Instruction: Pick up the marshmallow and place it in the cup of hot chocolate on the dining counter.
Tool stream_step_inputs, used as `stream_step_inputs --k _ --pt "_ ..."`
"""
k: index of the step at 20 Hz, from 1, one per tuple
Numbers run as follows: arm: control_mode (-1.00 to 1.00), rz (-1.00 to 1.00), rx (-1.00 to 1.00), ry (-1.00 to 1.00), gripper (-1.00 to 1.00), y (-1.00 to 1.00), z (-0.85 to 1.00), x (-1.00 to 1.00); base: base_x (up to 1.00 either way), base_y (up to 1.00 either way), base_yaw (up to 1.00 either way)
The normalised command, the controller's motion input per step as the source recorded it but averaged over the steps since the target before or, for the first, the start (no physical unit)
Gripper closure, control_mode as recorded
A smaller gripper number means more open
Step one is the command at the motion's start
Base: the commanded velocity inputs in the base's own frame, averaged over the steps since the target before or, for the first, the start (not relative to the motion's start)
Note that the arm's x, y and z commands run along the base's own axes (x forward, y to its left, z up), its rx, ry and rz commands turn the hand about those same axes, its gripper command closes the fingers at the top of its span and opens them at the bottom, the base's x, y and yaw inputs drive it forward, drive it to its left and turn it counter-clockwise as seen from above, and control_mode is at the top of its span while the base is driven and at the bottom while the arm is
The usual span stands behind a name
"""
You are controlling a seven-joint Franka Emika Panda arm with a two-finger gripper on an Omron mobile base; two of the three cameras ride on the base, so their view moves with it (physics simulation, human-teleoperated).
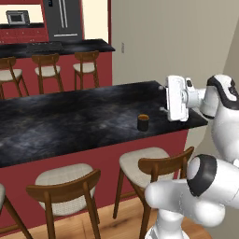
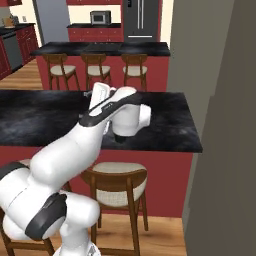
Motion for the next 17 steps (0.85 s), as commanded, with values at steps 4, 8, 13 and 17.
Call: stream_step_inputs --k 4,8,13,17 --pt "-1.00 0.04 -0.07 -0.47 -1.00 0.19 0.57 -1.00 0.00 0.00 0.00" --pt "-1.00 0.01 -0.12 -0.69 -1.00 0.10 0.03 -1.00 0.00 0.00 0.00" --pt "-1.00 0.00 -0.10 -0.74 -1.00 0.00 0.00 -1.00 0.00 0.00 0.00" --pt "-1.00 0.00 -0.05 -0.76 -1.00 0.03 0.04 -1.00 0.00 0.00 0.00"
